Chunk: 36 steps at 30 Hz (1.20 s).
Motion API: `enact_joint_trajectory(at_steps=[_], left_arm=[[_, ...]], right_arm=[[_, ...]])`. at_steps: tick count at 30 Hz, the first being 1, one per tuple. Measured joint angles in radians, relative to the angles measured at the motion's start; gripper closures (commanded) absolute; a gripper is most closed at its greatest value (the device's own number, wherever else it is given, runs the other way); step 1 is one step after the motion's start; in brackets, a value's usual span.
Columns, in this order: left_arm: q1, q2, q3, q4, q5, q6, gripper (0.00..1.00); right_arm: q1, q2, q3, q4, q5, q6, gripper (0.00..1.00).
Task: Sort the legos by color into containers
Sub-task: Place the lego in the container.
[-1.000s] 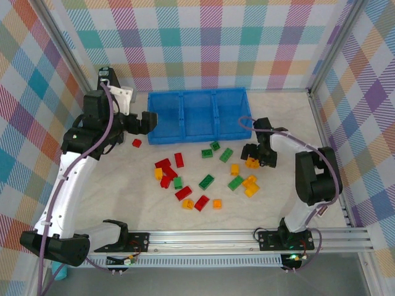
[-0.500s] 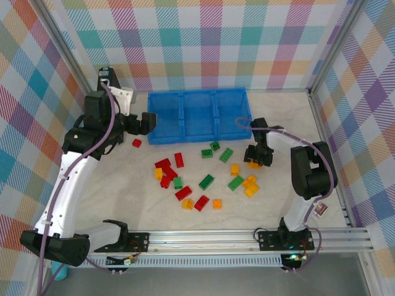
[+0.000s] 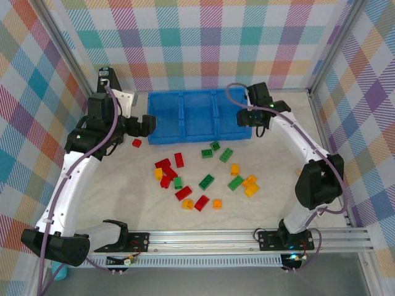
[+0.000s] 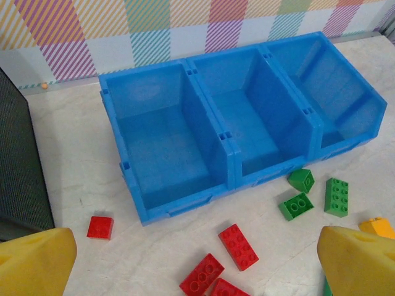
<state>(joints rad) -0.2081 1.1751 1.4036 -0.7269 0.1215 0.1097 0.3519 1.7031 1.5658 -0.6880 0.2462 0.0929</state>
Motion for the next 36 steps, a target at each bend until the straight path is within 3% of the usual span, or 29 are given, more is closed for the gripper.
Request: enact_joint_trajectory(at_steps=[11, 16, 25, 31, 36], left_arm=[[0.000, 0.002, -0.001, 0.001, -0.010, 0.011, 0.00], [0.000, 0.021, -0.001, 0.003, -0.010, 0.012, 0.00], [0.000, 0.030, -0.001, 0.008, -0.006, 0.015, 0.00], [0.000, 0.030, -0.001, 0.008, 0.010, 0.015, 0.00], [0.000, 0.012, -0.012, 0.026, 0.020, 0.015, 0.00]], right_arm=[[0.063, 0.365, 0.266, 0.052, 0.158, -0.222, 0.47], [0.067, 0.447, 0.298, 0.040, 0.193, -0.245, 0.38], [0.082, 0.481, 0.349, 0.013, 0.208, -0.258, 0.16], [0.095, 0.464, 0.372, -0.040, 0.209, -0.214, 0.16], [0.135, 0.385, 0.360, -0.123, 0.190, -0.051, 0.17]])
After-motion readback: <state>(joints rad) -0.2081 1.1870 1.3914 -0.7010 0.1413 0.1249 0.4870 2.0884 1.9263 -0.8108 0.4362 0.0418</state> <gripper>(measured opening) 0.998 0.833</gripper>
